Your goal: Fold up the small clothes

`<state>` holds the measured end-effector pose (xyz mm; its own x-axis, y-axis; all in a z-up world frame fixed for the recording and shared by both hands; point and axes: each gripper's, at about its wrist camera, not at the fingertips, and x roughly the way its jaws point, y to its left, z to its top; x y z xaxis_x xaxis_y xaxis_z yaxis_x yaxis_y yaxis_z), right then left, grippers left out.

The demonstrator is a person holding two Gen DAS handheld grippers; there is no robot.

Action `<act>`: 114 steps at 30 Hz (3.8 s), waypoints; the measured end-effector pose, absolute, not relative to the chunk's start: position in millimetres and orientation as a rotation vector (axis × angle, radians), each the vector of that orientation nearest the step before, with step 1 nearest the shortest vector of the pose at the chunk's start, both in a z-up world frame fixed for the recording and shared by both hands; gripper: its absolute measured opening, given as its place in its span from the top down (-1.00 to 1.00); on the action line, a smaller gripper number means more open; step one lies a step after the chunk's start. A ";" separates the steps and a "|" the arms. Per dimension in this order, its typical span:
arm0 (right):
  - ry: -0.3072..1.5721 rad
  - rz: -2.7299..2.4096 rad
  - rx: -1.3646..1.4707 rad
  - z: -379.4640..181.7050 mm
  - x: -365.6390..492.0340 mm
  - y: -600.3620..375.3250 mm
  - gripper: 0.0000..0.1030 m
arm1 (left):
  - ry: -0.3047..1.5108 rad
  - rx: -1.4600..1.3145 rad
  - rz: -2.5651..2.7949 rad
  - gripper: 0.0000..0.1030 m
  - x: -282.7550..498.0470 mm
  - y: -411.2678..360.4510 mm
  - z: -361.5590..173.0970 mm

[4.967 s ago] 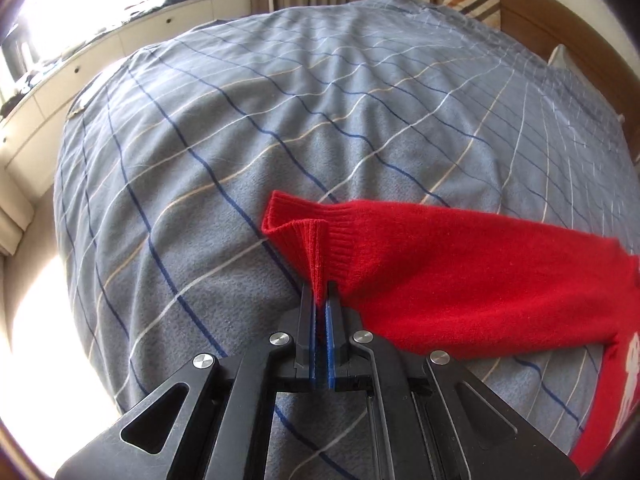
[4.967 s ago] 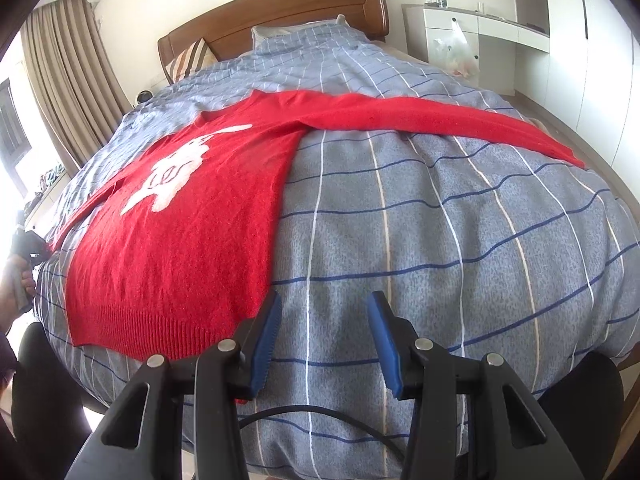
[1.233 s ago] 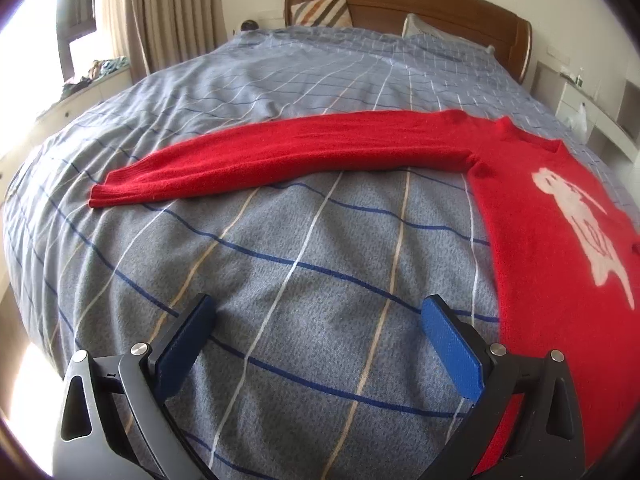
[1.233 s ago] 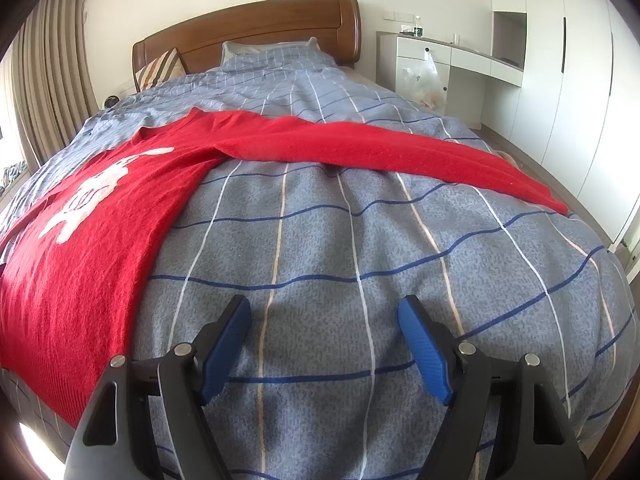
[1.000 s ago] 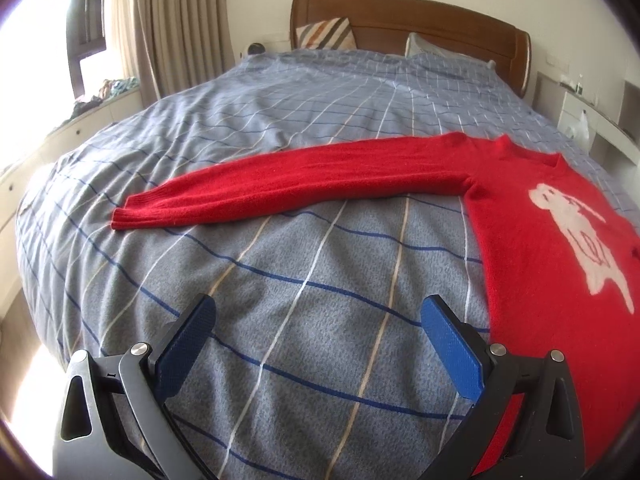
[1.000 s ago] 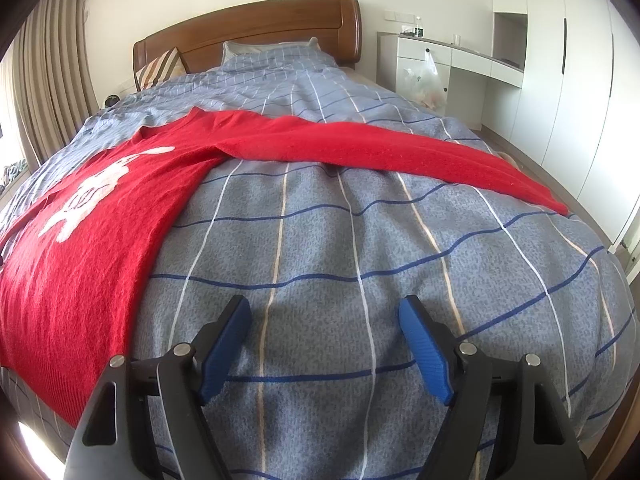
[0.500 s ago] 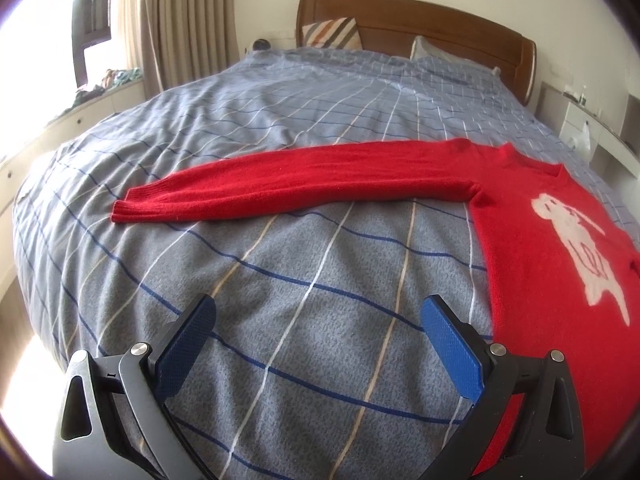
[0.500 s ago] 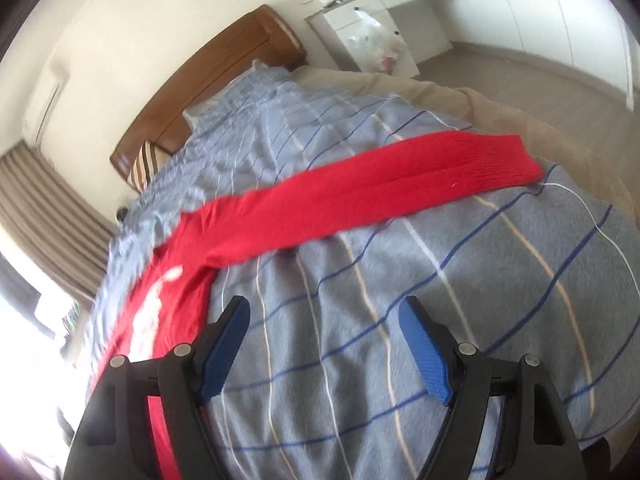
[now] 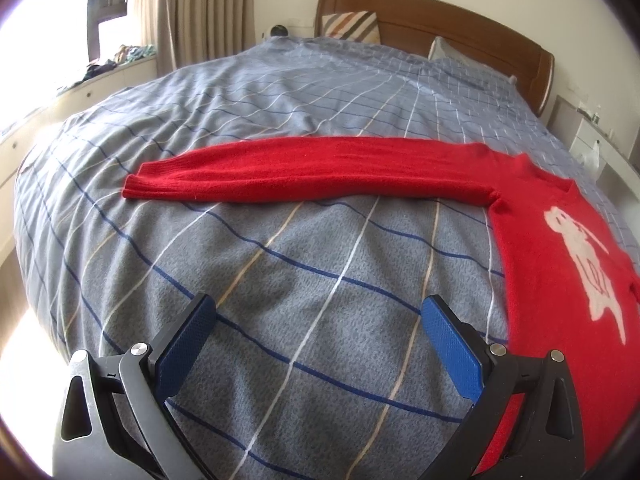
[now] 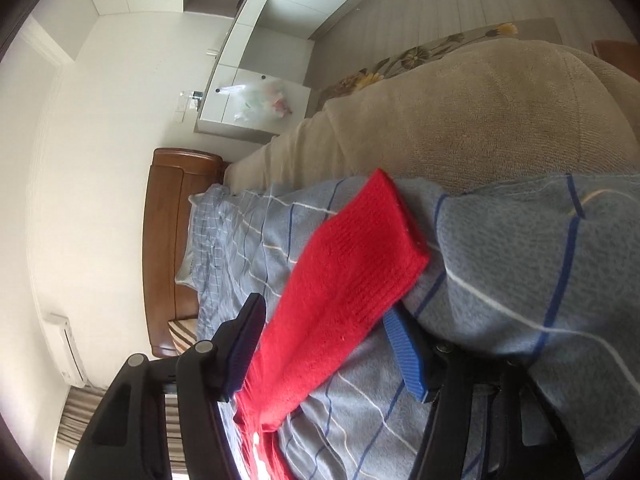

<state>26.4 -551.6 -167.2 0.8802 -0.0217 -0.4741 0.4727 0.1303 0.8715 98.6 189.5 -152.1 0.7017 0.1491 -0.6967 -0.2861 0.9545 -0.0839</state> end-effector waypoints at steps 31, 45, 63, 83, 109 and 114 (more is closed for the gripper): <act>0.621 0.243 0.229 11.3 278.8 -168.0 0.91 | 0.771 -0.173 0.222 -0.99 103.9 185.2 -156.1; 0.997 0.687 0.357 -140.0 286.9 -68.5 -0.20 | 0.779 -0.191 0.221 -0.99 103.8 189.6 -158.1; 0.879 0.206 -0.210 -147.2 196.1 -266.9 -0.43 | 0.796 -0.163 0.242 -0.99 108.6 183.9 -164.3; 0.813 -0.146 -0.306 -149.5 180.7 -301.6 -0.35 | 0.806 -0.149 0.248 -0.99 105.2 181.1 -163.3; 0.637 -0.087 -0.013 -158.5 24.8 -284.9 -0.50 | 0.798 -0.101 0.278 -0.99 107.0 170.5 -170.7; 0.624 -0.088 -0.027 -157.9 24.6 -284.3 -0.51 | 0.798 -0.098 0.279 -0.99 106.6 170.4 -170.8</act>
<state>24.6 -284.3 -157.9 0.8080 -0.0908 -0.5822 0.0743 0.9959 -0.0523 106.6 170.4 -170.8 0.6635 0.2097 -0.7182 -0.2833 0.9589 0.0182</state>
